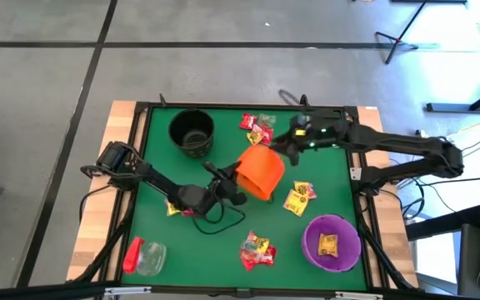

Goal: Sort candy
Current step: Pour the candies from the orange bin on the table

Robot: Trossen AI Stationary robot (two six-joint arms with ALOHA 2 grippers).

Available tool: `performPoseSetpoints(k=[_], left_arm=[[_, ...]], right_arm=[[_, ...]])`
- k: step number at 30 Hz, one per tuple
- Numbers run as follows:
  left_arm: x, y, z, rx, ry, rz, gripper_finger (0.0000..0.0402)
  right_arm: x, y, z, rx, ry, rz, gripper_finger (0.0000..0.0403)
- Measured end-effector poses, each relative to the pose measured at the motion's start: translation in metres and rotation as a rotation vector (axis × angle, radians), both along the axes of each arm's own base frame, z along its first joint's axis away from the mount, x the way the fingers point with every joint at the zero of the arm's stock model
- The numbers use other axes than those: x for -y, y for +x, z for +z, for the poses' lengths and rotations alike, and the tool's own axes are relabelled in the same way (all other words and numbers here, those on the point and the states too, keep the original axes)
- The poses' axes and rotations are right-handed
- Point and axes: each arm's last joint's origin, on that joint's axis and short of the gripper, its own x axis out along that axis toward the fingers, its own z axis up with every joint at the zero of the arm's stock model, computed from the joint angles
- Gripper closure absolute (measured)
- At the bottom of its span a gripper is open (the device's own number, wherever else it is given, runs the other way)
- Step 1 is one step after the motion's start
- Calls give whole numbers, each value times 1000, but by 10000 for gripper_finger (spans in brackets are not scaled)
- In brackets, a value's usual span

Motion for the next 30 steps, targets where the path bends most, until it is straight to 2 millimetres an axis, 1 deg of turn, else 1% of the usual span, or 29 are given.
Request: performPoseSetpoints(k=[4,8,11,17,22,27,30], left_arm=[[-1,-5,19,83,70,-37,401],[3,-1,36,93,166,-113,401],[2,4,43,115,215,-160,401],[-3,10,51,94,298,-169,401],[-8,14,46,55,242,-134,401],[-14,22,27,-69,148,-91,401],[-16,24,19,-87,92,-76,401]], right_arm=[[-3,-24,18,40,-56,-75,226],[-6,-42,28,65,-77,-114,226],[-8,-49,28,41,-67,-138,226],[-8,-50,22,-14,-52,-149,226],[-7,-49,20,-31,-51,-156,226],[-6,-48,19,-39,-55,-172,226],[-6,-47,18,-45,-57,-170,226]])
